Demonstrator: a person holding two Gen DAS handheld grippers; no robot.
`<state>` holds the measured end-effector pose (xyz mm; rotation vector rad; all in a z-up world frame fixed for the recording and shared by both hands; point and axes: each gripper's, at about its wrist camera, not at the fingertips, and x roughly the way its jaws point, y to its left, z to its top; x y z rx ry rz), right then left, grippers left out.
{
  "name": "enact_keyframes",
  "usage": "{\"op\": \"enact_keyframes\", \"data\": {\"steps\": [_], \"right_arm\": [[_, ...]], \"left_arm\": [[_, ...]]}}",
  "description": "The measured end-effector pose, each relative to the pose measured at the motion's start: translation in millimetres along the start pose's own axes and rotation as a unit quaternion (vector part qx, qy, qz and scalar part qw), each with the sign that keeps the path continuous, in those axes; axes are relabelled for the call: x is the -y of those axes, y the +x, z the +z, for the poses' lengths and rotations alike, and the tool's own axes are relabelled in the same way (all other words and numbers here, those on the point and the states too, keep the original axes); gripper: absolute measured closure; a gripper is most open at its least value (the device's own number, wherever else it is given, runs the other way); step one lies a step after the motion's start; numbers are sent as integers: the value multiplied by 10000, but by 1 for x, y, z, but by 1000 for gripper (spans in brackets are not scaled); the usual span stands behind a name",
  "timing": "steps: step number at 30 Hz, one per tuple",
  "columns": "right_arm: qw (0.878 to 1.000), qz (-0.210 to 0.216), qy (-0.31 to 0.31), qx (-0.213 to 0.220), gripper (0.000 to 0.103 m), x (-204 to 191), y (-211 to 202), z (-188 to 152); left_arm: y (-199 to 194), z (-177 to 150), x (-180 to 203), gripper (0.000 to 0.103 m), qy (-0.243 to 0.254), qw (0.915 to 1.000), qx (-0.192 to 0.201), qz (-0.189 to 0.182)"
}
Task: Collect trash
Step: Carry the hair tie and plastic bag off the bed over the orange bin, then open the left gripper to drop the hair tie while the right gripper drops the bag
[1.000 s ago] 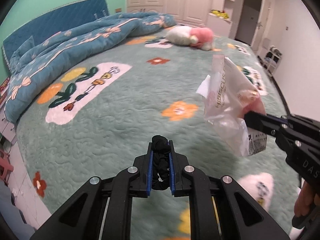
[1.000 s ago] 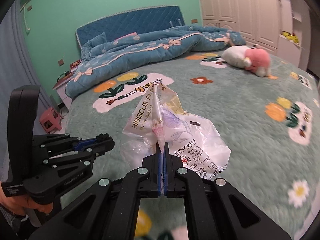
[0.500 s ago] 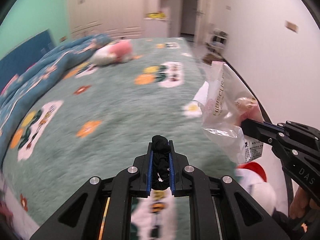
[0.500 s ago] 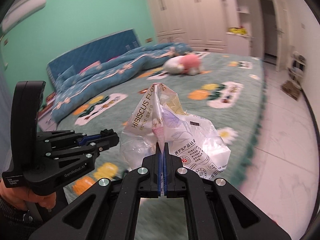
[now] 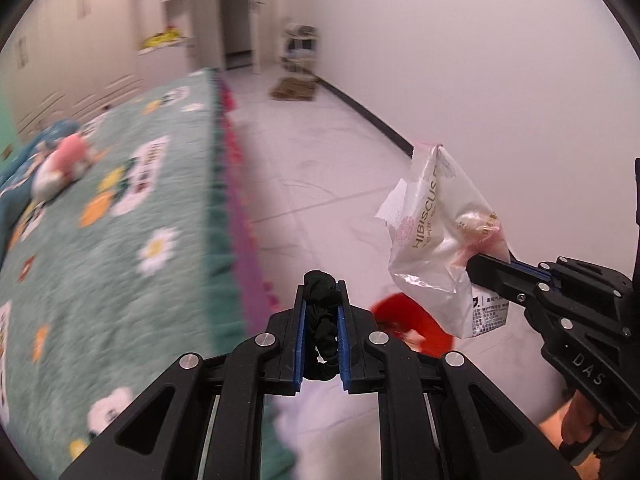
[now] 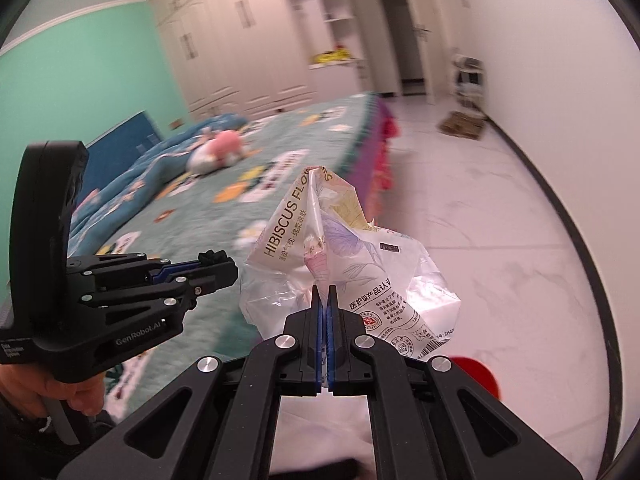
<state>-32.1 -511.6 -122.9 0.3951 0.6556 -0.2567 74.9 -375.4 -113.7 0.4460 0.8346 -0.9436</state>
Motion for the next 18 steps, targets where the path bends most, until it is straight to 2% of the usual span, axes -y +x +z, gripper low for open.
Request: {"op": "enact_keyframes", "data": {"steps": [5,9,11,18], "right_arm": [[9977,-447,512,-67,101,65,-9,-19],[9941,-697,814,-177,101,103,-11,-37],[9920,-789,950,-262,101,124,-9,-46],[9852,-1073,1265,-441,101,161,1,-69]], "left_arm": [[40,12,38,88,249,9984,-274,-426],[79,15,58,88,232,9948,-609,-780],[95,13,69,88,229,9927,-787,-884],[158,3,93,88,423,9842,-1342,-1077]]}}
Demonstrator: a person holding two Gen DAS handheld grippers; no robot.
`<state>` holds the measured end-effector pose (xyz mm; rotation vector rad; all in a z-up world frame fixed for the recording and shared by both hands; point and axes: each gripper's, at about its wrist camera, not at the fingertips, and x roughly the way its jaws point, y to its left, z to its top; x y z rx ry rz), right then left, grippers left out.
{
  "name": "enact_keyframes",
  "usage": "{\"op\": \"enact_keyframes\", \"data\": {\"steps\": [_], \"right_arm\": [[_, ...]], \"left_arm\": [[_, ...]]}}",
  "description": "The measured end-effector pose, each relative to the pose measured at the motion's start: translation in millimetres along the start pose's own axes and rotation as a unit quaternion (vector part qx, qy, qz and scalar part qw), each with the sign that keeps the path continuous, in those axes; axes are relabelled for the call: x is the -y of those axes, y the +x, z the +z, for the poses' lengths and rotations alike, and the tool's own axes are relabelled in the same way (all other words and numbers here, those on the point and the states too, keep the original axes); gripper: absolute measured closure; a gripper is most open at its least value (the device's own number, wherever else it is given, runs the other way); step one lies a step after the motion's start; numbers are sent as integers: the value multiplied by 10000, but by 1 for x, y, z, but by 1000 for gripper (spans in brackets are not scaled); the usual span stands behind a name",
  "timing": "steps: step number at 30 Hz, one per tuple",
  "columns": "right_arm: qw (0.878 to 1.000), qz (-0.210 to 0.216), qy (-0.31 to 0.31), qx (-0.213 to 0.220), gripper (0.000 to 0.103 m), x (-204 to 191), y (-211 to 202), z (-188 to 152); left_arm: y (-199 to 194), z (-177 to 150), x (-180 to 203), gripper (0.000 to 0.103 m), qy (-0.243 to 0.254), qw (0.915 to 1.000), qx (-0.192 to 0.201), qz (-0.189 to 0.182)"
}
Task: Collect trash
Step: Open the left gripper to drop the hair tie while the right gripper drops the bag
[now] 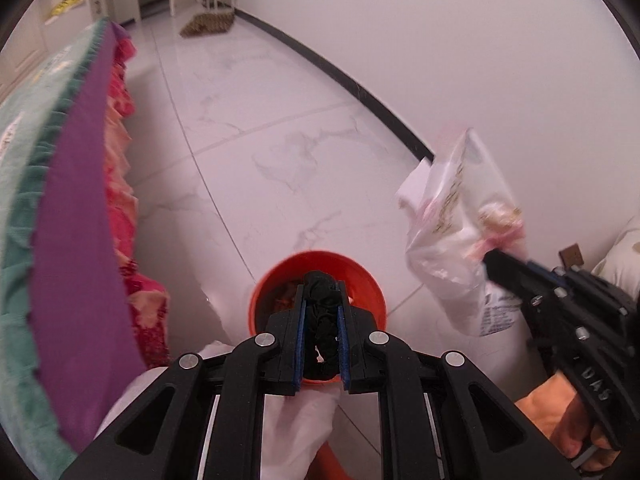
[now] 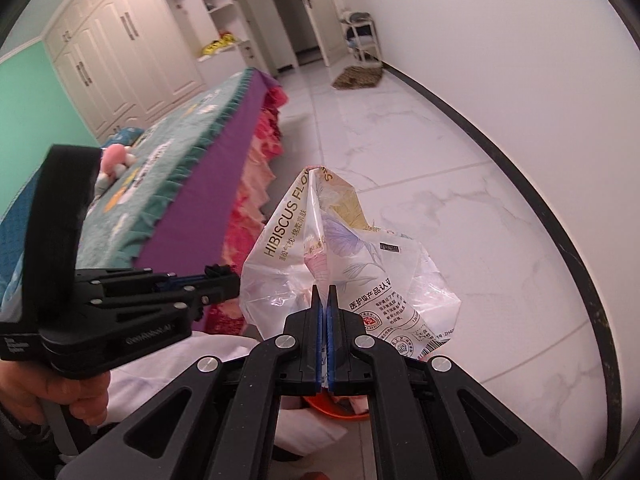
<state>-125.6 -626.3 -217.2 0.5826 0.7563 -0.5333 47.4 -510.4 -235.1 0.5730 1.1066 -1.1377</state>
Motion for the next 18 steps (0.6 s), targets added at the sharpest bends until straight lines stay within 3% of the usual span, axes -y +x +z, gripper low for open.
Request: {"op": "enact_keyframes", "data": {"steps": [5,11,18], "right_arm": [[9997,-116,171,-140,101,18,12,-7],[9994,-110,199,-269,101,22,29,-10],[9992,-52,169,-362,101,16,46,-8]], "left_arm": [[36,0,3,86,45,9995,-309,-71],[45,1,3,55,47,9994,-343,2],[38,0,6,55,122,9994,-299,117]]}}
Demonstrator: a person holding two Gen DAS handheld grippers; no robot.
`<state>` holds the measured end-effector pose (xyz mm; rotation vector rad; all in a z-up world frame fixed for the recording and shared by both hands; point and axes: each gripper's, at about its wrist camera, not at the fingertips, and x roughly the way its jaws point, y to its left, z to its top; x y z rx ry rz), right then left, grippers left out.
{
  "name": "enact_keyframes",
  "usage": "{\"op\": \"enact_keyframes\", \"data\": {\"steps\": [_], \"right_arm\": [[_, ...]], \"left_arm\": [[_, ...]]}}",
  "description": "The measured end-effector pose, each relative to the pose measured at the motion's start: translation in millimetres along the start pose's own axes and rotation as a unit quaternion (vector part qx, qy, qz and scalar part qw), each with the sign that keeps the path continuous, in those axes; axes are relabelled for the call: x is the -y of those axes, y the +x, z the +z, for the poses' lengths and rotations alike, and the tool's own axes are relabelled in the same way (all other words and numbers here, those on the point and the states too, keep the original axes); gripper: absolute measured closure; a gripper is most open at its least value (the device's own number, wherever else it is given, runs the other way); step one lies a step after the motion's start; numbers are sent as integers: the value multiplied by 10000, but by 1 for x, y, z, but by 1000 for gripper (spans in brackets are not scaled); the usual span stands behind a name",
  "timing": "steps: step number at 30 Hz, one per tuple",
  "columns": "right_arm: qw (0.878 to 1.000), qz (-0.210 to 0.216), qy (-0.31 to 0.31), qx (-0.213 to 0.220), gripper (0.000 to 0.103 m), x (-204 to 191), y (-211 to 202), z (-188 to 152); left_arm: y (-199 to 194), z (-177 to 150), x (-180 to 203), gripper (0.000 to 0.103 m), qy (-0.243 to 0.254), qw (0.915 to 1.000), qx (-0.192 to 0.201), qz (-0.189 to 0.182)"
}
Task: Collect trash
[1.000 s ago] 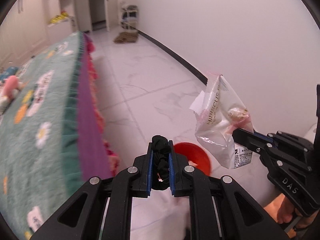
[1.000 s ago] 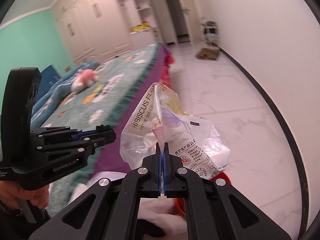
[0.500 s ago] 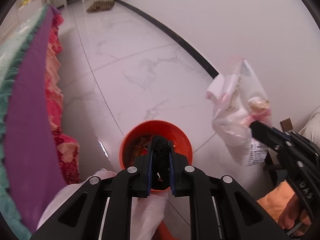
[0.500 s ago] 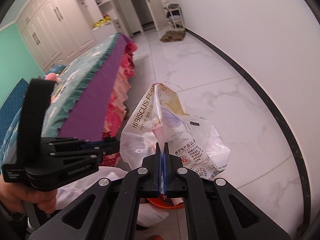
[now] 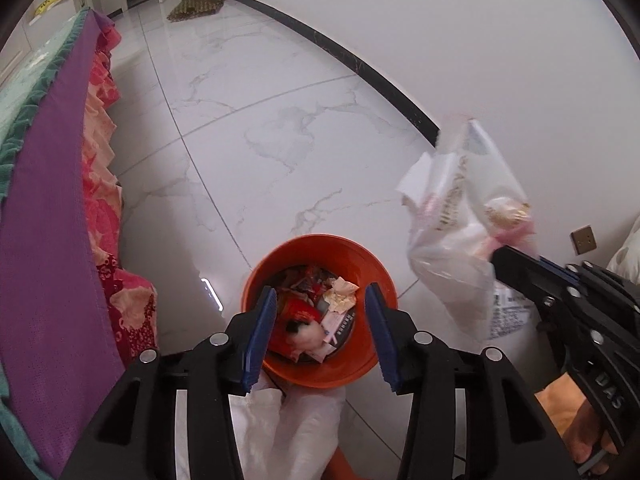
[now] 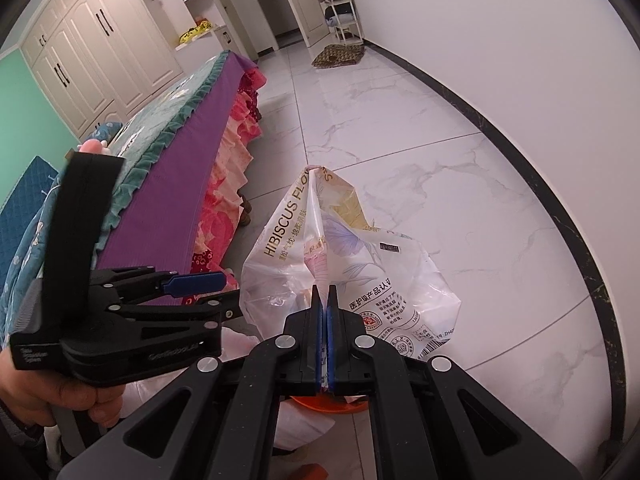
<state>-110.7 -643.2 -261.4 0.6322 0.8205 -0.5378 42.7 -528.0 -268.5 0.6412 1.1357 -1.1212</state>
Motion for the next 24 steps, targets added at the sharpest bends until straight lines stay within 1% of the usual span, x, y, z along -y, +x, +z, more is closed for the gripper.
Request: {"op": "enact_keyframes", "data": {"steps": [2,4,6,8,9,10,11,12,13,16,19,21,22,23,24], "right_arm": [[9999,53,-40,-87,101,-2,6,-1],[9997,110,-111,-163,101,-7,10,-2],[9996,83,-161,-211,97,-12,18,-1],[9996,60,-150,-232,95,-16,24,0],[9996,59,-148,-252,93,-18,27,1],[9995,22,-155,-261,83,-19,29,1],[9994,-5,-181,-285,67,-22,31,1],[9994,2,-190,-292,58,-23,32,0],[9994,-7,-192,-283,56,-25,33,0],[9993,-61,-247,-257,56,-29,31,-1],[9994,-107,-319,-32,56,-40,12,1],[9992,-30,-352,200,56,-51,-5,5],[9988,-9,-397,289,56,-56,-12,6],[9974,-1,-525,496,56,-68,-26,7],[9961,8,-611,634,56,-76,-36,9]], "left_arm": [[-7,-2,-4,55,-41,9998,76,179],[-14,-3,-10,55,-119,9994,142,280],[-17,-4,-16,55,-207,9991,174,340],[-20,-5,-22,55,-296,9985,180,433],[-21,-5,-25,55,-360,9982,188,439],[-22,-5,-27,55,-406,9980,197,439],[-23,-5,-30,55,-463,9977,199,453],[-23,-6,-31,55,-491,9976,190,461],[-24,-6,-32,55,-501,9974,201,467],[-32,-8,-36,55,-549,9970,277,474],[-43,-11,-38,55,-610,9960,410,510],[-59,-15,-42,55,-705,9938,657,561],[-76,-19,-43,55,-768,9915,865,598],[-87,-22,-44,50,-811,9894,1018,637],[-105,-27,-47,36,-892,9854,1242,744]]}}
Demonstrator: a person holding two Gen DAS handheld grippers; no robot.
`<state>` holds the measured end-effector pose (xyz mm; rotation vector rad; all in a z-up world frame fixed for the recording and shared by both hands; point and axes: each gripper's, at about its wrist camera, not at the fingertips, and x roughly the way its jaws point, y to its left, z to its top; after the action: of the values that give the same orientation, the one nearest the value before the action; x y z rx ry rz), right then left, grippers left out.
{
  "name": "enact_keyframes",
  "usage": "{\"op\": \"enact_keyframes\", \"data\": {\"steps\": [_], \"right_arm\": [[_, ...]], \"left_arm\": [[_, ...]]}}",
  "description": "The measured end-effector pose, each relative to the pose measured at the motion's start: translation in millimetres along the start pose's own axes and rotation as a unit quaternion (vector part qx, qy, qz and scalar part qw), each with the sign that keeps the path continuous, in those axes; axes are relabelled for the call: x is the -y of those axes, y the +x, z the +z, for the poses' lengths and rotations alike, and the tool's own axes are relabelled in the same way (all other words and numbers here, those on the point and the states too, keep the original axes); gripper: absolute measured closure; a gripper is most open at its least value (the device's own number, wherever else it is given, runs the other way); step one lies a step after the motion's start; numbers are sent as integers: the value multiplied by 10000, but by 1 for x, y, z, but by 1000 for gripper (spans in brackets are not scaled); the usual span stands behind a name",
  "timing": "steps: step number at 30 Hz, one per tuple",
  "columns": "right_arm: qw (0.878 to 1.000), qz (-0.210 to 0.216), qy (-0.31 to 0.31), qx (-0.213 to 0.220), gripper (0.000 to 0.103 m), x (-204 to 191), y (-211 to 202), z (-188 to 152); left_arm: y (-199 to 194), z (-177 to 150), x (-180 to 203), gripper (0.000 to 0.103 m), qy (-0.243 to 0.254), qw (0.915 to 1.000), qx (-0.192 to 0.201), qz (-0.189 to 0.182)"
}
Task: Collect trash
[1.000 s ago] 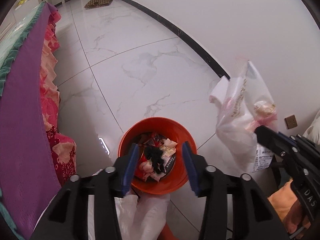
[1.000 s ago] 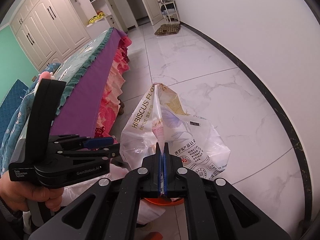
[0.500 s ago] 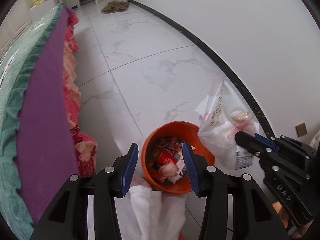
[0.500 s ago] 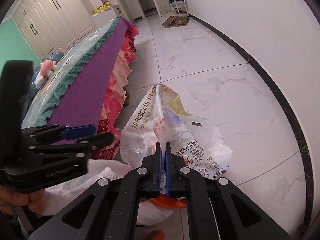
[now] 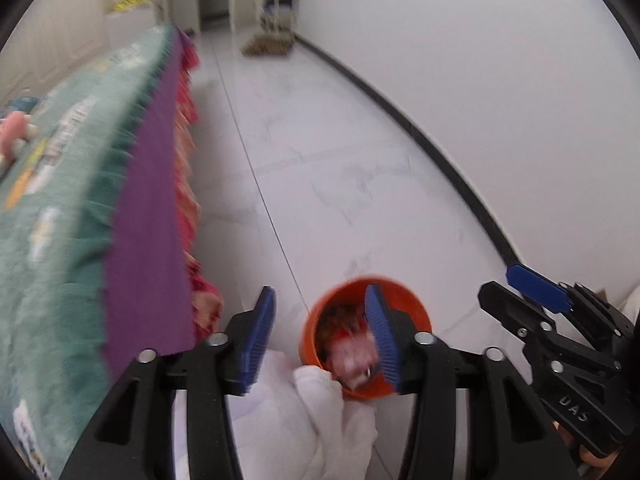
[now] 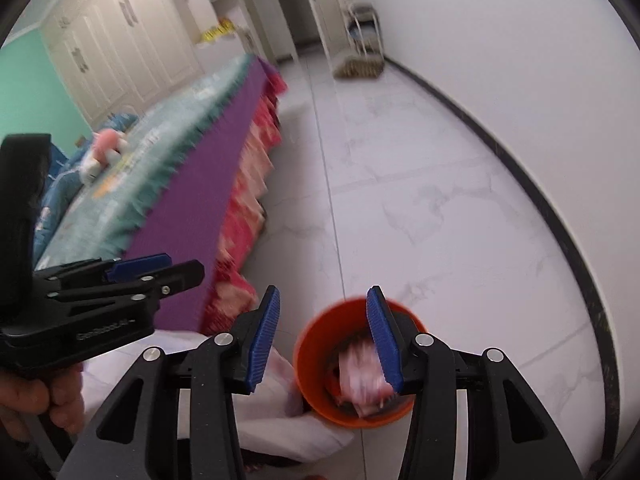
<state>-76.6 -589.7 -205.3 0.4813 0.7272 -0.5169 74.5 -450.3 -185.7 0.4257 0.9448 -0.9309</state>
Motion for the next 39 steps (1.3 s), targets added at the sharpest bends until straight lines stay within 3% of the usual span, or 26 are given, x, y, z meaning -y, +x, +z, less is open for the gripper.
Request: {"op": "enact_keyframes", "data": {"steps": [2,4,7,9,12,14,17,24,30,35,39], "right_arm": [[9992,116,-218,329,52,-24,-22,9],[9973,256,-399,563,52,-44,-37,15],[9921,455,-749,900,42,-81,-60,24],[9864,705,-962,1127,40,-110,-75,28],[9797,1002,-1153,1300,35,-143,-90,32],[9737,1228,-1297,1416,26,-169,-100,34],[9637,1588,-1491,1546,21,-203,-112,33],[9358,2353,-2031,1663,15,-288,-140,24],[9105,2876,-2448,1687,15,-345,-162,10],[8960,3109,-2670,1710,13,-377,-177,-1],[8860,3222,-2837,1753,13,-394,-187,-8]], "left_arm": [[-33,-1,-11,29,-178,9986,449,198],[-68,-4,-24,29,-282,9954,866,300],[-107,-11,-41,29,-434,9892,1270,584],[-131,-19,-54,20,-589,9839,1479,811],[-166,-34,-74,19,-803,9737,1792,1155],[-189,-46,-88,19,-921,9661,1938,1436],[-217,-60,-110,8,-1128,9532,2108,1853],[-281,-99,-154,6,-1719,9156,2481,2656],[-330,-135,-178,6,-2095,8759,2628,3463],[-360,-164,-200,6,-2595,8567,2734,3522],[-373,-175,-208,6,-2767,8477,2858,3509]]}}
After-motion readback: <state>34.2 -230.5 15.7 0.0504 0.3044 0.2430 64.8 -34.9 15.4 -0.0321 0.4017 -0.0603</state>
